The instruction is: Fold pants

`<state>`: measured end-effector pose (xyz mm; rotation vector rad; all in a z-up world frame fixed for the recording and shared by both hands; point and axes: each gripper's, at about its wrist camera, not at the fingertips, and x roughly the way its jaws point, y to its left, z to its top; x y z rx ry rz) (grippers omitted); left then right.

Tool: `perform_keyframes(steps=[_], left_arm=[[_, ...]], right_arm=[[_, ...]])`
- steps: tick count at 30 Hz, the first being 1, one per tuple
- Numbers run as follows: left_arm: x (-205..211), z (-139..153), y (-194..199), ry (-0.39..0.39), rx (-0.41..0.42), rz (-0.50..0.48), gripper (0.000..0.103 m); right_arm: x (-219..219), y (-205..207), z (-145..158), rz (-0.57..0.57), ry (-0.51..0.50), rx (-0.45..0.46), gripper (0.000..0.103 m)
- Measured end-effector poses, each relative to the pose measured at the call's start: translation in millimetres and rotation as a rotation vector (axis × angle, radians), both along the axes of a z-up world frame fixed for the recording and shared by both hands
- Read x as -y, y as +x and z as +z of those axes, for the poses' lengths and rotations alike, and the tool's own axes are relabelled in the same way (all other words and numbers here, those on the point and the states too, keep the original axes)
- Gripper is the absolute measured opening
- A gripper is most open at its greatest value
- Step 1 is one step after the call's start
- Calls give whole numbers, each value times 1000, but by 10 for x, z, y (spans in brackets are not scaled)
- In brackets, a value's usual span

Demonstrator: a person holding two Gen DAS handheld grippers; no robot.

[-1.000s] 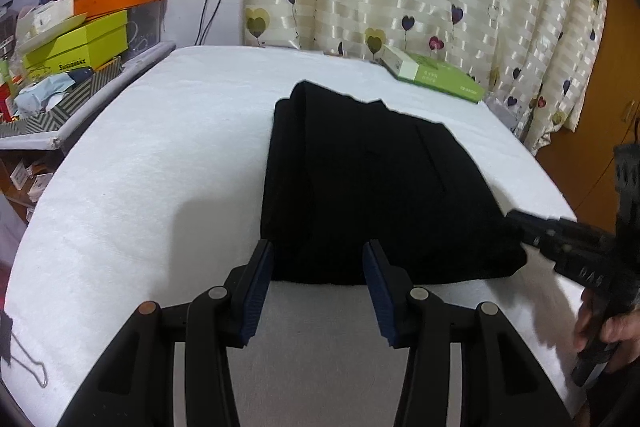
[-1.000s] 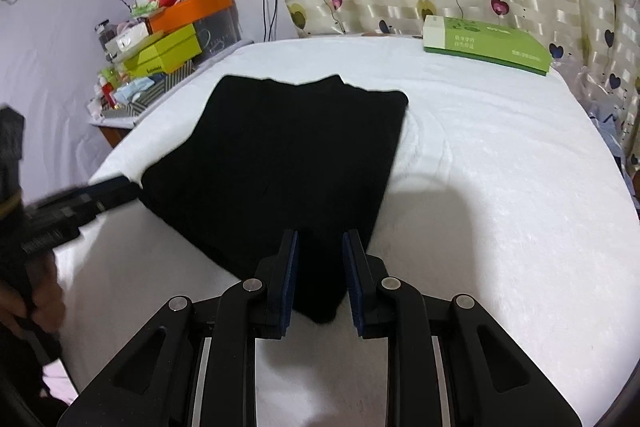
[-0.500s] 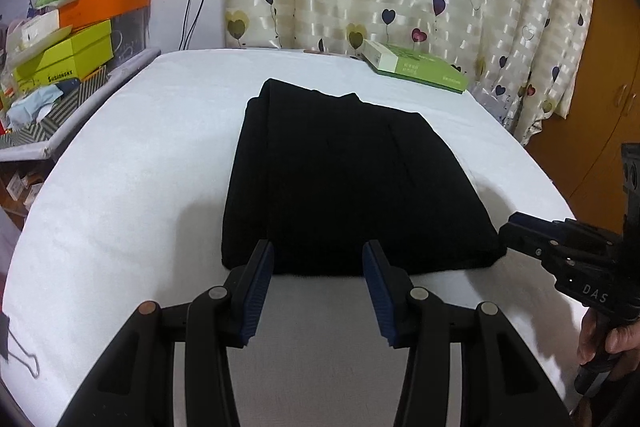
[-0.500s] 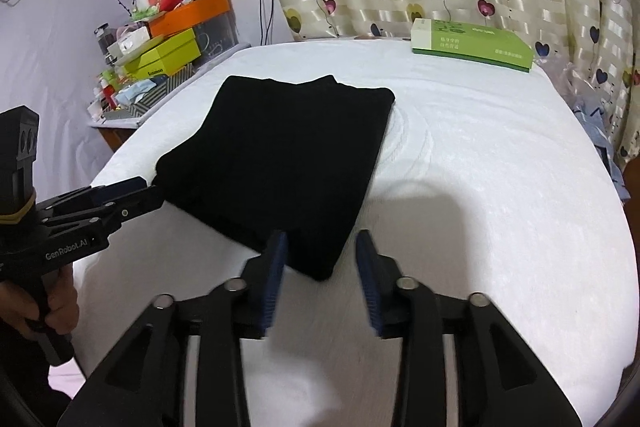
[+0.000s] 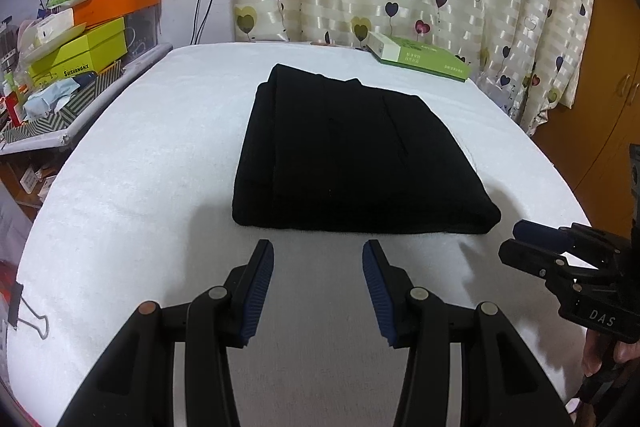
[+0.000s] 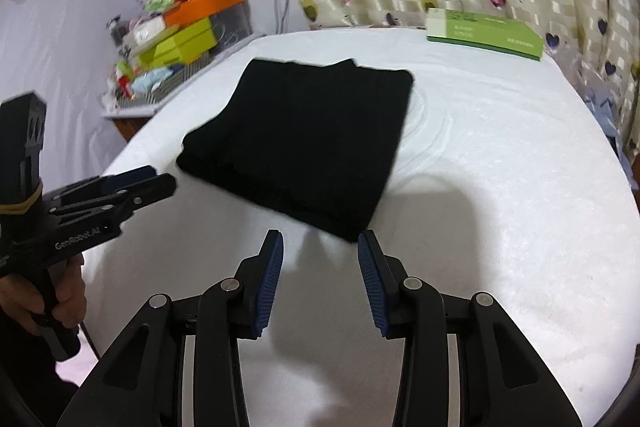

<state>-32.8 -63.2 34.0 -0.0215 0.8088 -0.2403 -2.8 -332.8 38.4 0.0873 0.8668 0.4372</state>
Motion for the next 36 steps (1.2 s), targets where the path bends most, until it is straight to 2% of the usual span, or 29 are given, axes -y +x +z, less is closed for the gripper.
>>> perform_keyframes(steps=[5,9,16,25,33,36], left_arm=[[-110,164,164,-22,47,21,50],[-136,259,408,-9,71,18,50],[-92,214,741,0,39,0,50],[-84,109,967,13,1,-1,50],[-169,2,1140,-27,-38,8,54],[-198,12,1176,-67,-40,3,55]], right_arm=[[98,227,19,-33,21,-1,40],[107,419,13,-42,32,-7,41],[69,715,-31,-27,56,-25,41],[67,952,-145,-24,74,-61,41],[60,1090,-209,-26,85,-76,41],[65,1113,-223,-28,92,-78,46]])
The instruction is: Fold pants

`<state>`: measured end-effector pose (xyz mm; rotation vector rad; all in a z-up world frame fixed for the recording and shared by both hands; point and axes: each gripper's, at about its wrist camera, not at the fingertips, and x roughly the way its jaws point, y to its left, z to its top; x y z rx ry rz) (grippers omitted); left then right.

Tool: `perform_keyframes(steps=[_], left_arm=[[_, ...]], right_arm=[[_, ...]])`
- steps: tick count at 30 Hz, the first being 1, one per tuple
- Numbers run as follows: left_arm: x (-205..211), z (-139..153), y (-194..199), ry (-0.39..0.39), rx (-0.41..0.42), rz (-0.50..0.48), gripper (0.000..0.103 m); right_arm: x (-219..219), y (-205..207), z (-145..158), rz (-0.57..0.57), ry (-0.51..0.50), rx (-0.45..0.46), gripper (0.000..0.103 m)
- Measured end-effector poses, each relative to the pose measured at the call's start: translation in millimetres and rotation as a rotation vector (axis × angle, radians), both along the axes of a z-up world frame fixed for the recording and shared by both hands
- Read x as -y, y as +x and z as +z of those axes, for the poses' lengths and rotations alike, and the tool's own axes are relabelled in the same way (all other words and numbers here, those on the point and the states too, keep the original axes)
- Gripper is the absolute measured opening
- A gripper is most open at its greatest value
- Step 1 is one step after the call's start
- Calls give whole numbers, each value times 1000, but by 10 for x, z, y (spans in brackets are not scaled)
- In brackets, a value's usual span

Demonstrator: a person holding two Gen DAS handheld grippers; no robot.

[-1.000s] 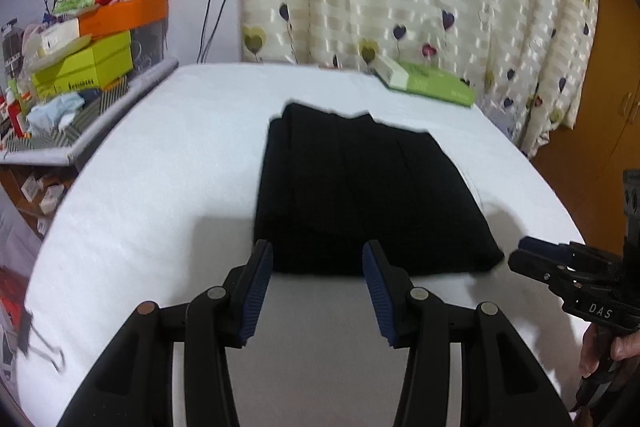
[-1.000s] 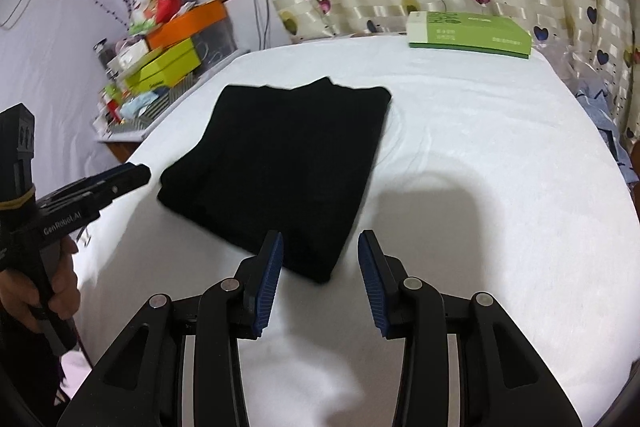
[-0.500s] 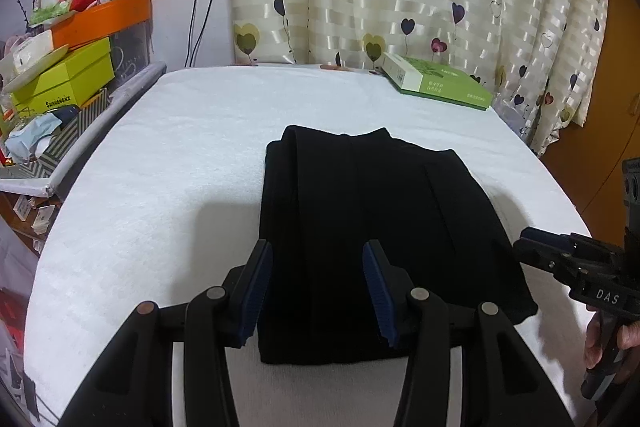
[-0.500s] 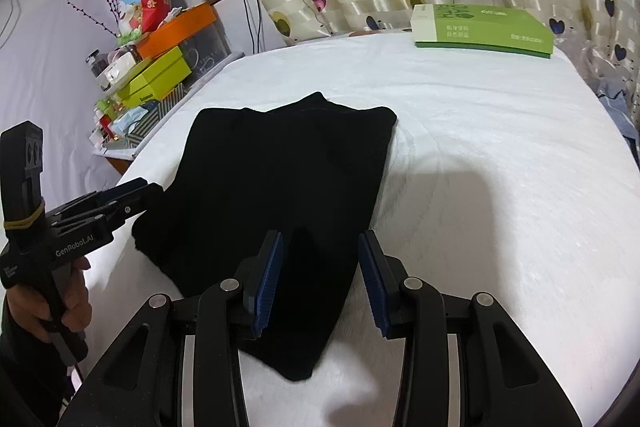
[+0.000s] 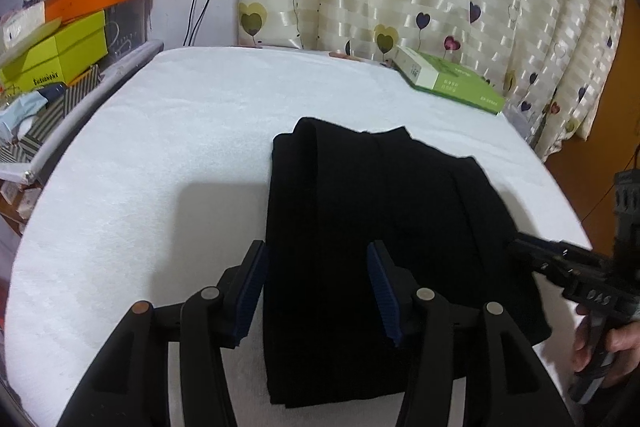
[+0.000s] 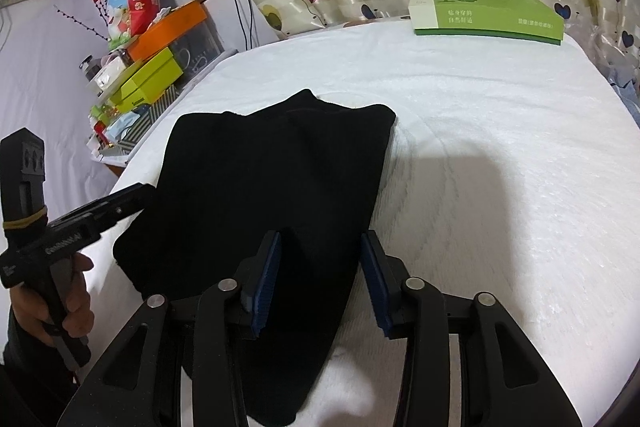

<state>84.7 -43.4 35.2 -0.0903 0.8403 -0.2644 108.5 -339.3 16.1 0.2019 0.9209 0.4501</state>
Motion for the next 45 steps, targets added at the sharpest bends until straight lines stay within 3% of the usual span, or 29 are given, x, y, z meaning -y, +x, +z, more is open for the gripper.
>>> perform_keyframes(steps=[4,10,17,24,30,35,38,40,42,45], left_arm=[[-20,40,20,-39,16,-9,60],[-43,-93,145,-6,-17,0,61],[-139,-157,160,-82,-46,-14,64],[-84,-170,241,-88,-50,-33,66],[-159,-239,296,-173,-81,-12,66],[-110,-215,169,-140,-75,-32,59],[-114,-225,215,-145,-84,-25,58],[-111,-216,234,-151,-87,-18,51],[-68,-190,205,-137,-76,-17,44],[-3,-138,171,-116,-62,-12,36]], right_arm=[[1,33,-26,-2,10,-6,47],[2,39,-45,-3,18,-9,48],[-3,48,-65,0,25,-12,48],[6,123,-85,-9,54,-20,48],[-47,13,-57,11,40,-18,48],[-50,99,-69,7,53,-25,48],[-64,106,-69,-3,43,-20,38],[-70,96,-47,-4,49,-11,24],[-58,87,-18,-10,59,-8,17],[-61,57,70,-7,70,13,14]])
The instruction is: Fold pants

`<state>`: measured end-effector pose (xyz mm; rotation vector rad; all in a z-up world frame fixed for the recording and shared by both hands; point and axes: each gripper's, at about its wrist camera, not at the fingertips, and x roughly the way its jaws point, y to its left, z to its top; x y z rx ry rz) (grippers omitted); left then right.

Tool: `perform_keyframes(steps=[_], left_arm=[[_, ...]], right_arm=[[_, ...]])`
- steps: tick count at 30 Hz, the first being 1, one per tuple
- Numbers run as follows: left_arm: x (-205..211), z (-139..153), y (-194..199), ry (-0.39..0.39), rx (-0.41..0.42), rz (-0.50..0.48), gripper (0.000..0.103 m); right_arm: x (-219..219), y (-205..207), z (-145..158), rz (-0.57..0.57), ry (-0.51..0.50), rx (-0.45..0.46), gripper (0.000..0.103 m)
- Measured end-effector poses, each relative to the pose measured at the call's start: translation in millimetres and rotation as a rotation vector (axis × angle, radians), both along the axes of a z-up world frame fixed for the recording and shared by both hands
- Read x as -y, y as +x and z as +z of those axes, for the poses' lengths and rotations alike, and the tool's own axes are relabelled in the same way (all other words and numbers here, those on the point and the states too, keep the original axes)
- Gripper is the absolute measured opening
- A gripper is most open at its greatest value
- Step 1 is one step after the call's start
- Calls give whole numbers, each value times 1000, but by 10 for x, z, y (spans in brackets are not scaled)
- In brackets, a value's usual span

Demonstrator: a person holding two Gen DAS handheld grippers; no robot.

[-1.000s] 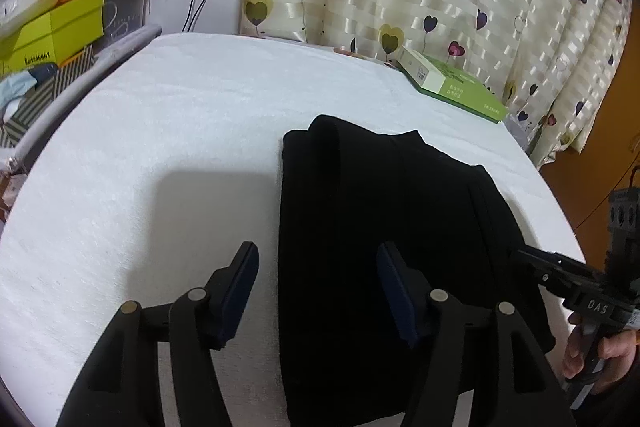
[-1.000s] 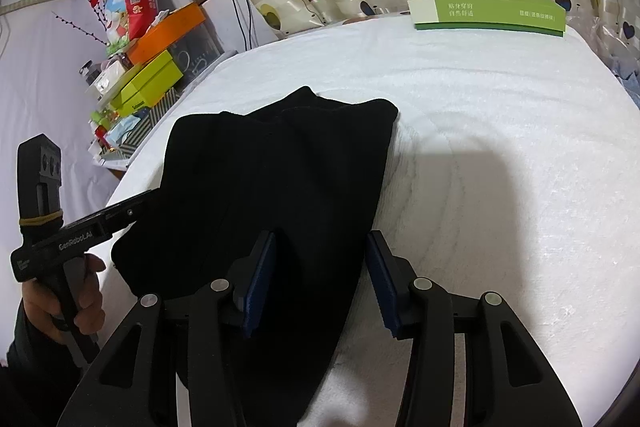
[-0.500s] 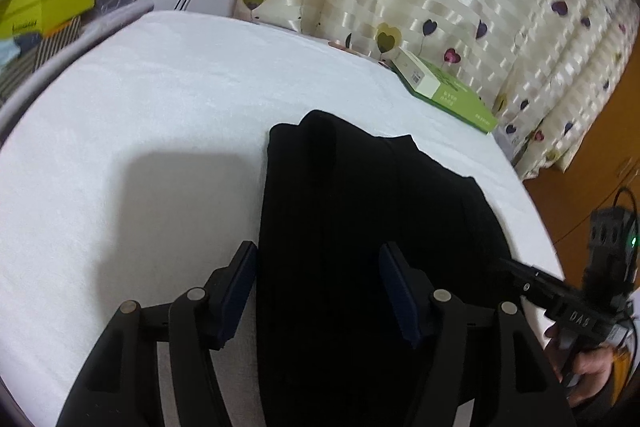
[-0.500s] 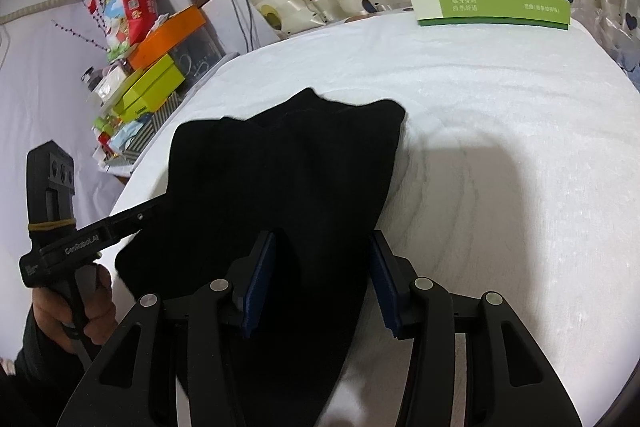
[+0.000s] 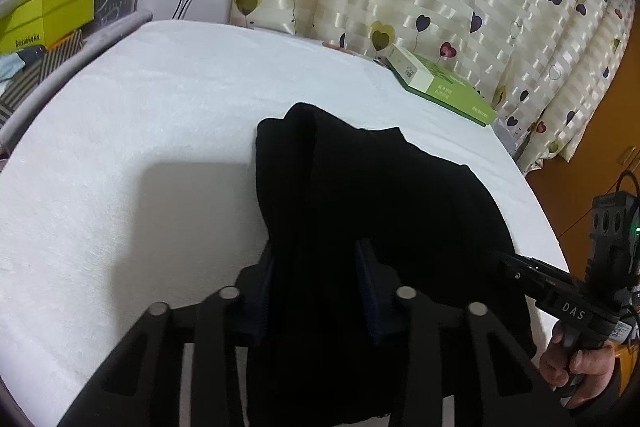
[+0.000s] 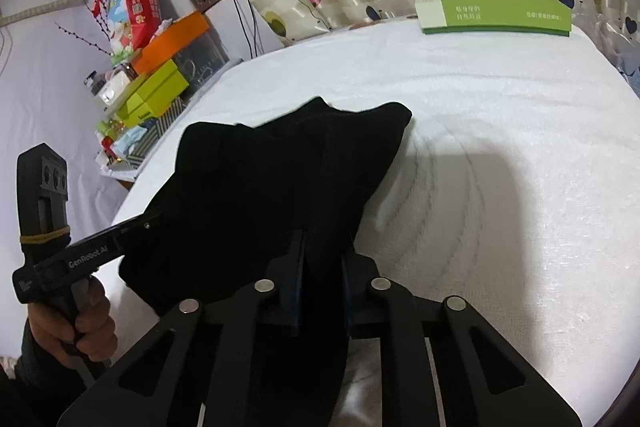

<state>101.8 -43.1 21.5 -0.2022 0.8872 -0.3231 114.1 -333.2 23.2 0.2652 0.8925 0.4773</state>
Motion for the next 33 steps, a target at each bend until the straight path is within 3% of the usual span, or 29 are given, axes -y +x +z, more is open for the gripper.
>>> perform_keyframes(steps=[7,15,22,28,33], left_arm=[[59,207,-79,2,42,-16,22],[-33,470,-159,10,105,-23,21],[-361,634,-48,45,139,16,21],[-752,733,186,84,146,62,22],[-1018,640,411,101,123,80,22]], right_arm=[[-100,-79,278,27,5,58,14],[-423,-27,494,82,1,111,14],[-865,206,577,132,32,128,14],[-1187,454,441,161,71,87,14],[-1325,619,103,176,56,14,14]])
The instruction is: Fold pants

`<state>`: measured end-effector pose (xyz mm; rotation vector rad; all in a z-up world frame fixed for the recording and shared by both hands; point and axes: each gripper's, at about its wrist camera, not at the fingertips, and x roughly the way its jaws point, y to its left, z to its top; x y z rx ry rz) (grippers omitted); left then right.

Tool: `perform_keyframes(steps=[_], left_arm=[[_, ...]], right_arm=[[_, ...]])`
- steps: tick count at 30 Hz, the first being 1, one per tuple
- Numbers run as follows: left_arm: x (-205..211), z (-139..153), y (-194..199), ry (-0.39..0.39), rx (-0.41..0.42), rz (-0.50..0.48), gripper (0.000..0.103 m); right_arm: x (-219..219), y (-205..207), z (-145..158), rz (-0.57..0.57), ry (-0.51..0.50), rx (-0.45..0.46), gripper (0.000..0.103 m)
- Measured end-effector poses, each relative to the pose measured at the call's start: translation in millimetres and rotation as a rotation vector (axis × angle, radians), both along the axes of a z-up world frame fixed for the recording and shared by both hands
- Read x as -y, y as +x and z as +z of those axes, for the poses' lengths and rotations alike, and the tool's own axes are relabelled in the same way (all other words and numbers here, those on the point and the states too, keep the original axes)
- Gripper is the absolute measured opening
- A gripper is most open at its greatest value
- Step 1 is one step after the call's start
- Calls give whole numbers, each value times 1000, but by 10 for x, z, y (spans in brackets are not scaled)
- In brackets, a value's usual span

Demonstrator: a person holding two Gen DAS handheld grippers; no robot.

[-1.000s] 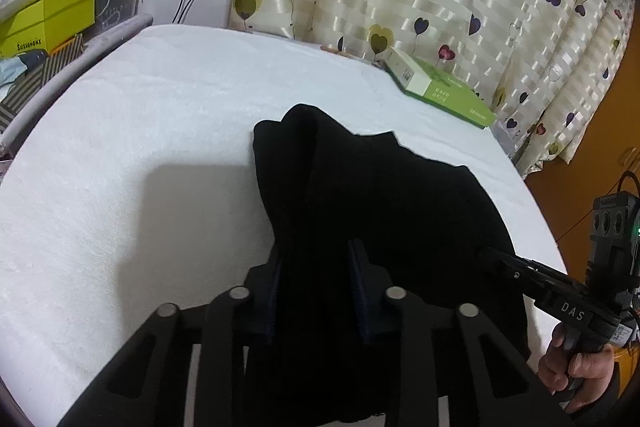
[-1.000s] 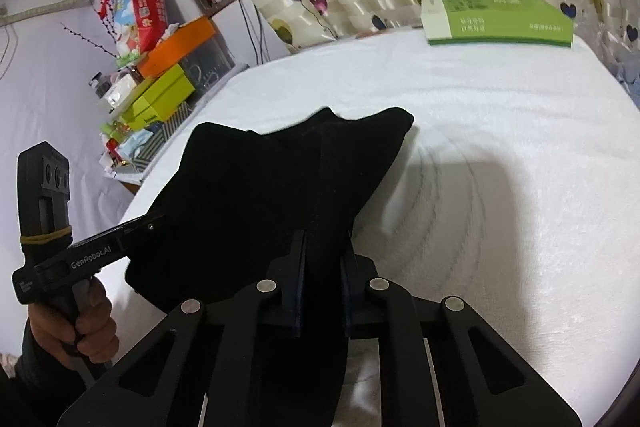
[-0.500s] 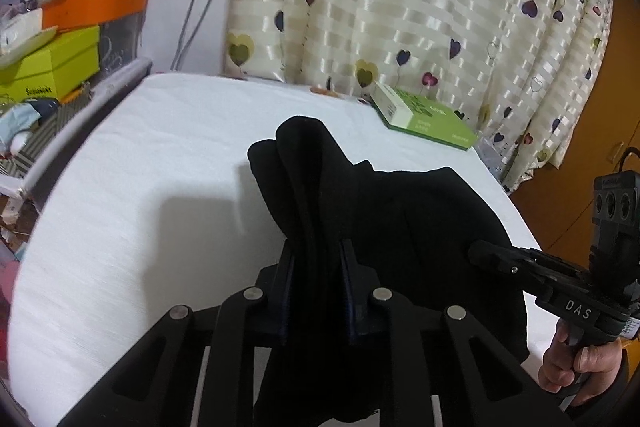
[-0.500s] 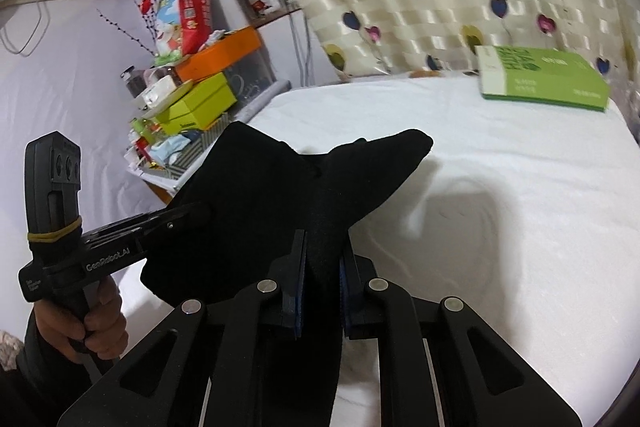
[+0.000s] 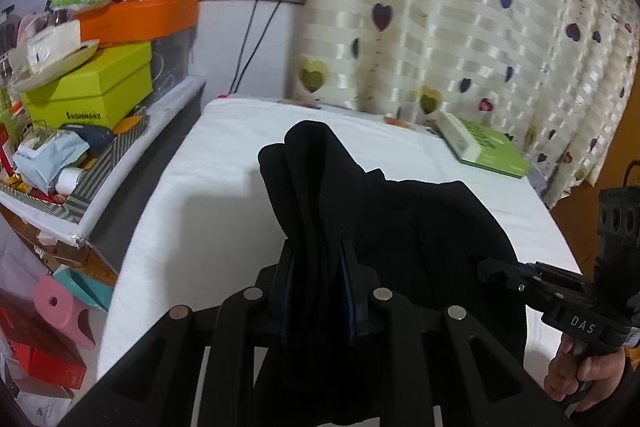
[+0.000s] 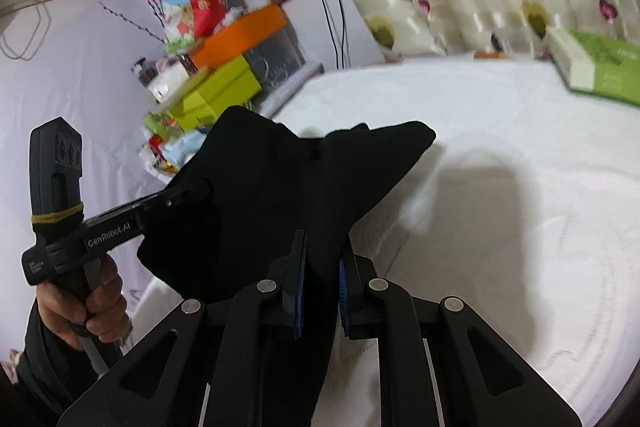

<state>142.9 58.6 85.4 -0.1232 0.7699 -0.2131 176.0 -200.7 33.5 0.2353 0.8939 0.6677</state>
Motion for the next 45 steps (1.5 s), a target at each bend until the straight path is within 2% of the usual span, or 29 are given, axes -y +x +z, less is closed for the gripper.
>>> perform_keyframes(steps=[2,4,6,10,12,14,17,22,24,27,28,32,33,34,35,37,45], left_arm=[[-63,-124,70,-2,-21,10,22],[-128,-301,109,-18,-52,14,23],[-183,-469,105,-27,-63,25,26],[-347,-603,64,-87,-70,39,35],[-401,-584,-4,-80,-57,45,35],[-434,-520,-99,-40,-31,82,33],[-474,-401,-245,-36,11,104,33],[-224,-290,-587,3,84,18,33],[-115,-368,-639,46,80,-7,34],[-56,-571,-599,100,34,6,33],[-48,-591,-600,113,44,9,34],[5,-533,-633,151,44,25,34],[16,-507,-658,157,45,29,34],[30,-473,-704,157,49,29,34],[53,-460,-762,158,48,31,34],[106,-442,-880,173,35,58,34],[327,-547,-1301,149,-11,87,34]], right_arm=[[-14,11,-113,-3,-28,-12,16],[27,22,-193,-7,-36,-25,25],[68,17,-206,-14,-54,-33,29],[68,-131,-29,-36,-149,56,30],[35,-266,83,-39,-187,111,30],[-12,-403,145,-15,-188,142,30],[-106,-585,146,16,-215,171,30],[-263,-742,-66,69,-272,160,30],[-283,-725,-157,77,-289,170,31],[-253,-714,-119,72,-291,158,31],[-249,-737,-97,68,-298,161,31],[-141,-896,6,51,-297,184,31],[-83,-955,17,42,-291,183,34],[-61,-988,15,39,-288,178,41],[-29,-1034,7,38,-283,169,42],[32,-1137,-24,39,-289,156,42],[148,-1439,-74,51,-331,149,42]])
